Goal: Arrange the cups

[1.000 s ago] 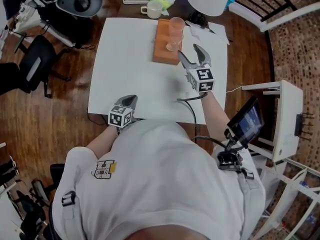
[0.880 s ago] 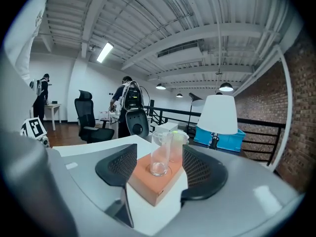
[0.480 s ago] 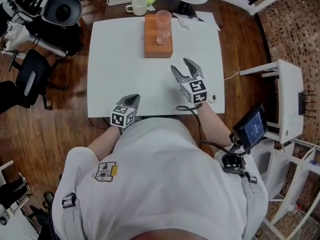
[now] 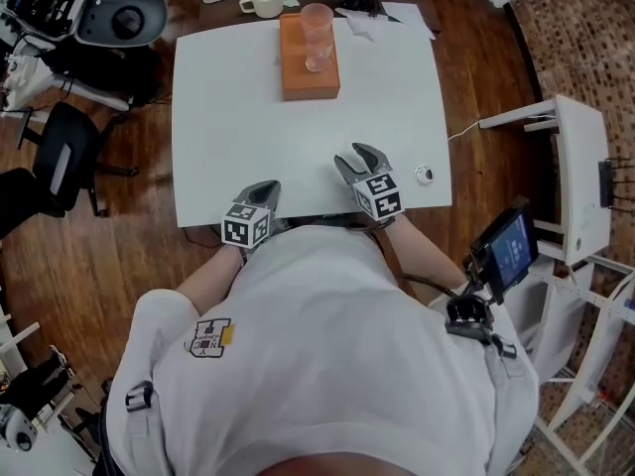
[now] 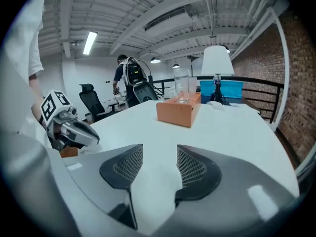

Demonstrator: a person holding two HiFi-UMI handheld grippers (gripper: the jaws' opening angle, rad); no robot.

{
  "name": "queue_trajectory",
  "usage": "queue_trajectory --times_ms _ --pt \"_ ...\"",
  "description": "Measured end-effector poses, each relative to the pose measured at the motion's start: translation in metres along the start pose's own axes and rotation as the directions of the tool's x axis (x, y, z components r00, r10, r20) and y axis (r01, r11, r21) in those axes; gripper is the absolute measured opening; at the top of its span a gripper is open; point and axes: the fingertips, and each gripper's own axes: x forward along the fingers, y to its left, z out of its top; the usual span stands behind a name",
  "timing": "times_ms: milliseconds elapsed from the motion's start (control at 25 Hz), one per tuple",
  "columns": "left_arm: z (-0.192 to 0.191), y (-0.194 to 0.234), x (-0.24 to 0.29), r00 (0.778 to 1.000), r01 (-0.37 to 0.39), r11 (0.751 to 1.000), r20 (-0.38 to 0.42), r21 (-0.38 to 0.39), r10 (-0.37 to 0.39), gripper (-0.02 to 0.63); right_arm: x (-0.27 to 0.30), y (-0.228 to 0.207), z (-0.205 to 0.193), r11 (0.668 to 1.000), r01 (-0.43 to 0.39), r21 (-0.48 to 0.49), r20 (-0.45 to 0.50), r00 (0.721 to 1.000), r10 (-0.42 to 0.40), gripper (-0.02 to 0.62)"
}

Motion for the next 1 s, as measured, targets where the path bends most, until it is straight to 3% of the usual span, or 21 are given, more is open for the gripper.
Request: queue_trajectory --times_ms 320,520,1000 --pt "-0.004 0.001 0.002 1.000 -0.002 1.000 -0.023 0.003 0.002 0.002 0.002 0.018 -0.044 0.998 -0.039 0.041 -0.088 0.995 0.042 0.174" --pt "-0.003 0.001 0.004 1.000 -0.003 1.000 -0.025 0.009 0.003 0.002 0.001 0.021 -0.057 1.000 -0.004 0.019 -0.125 0.992 0.006 0.009" --pt "0.001 0.000 0.009 0.999 0.000 1.000 -0.033 0.031 0.001 0.002 0.002 0.026 -0.063 0.999 -0.015 0.033 -0.147 0.989 0.020 0.000"
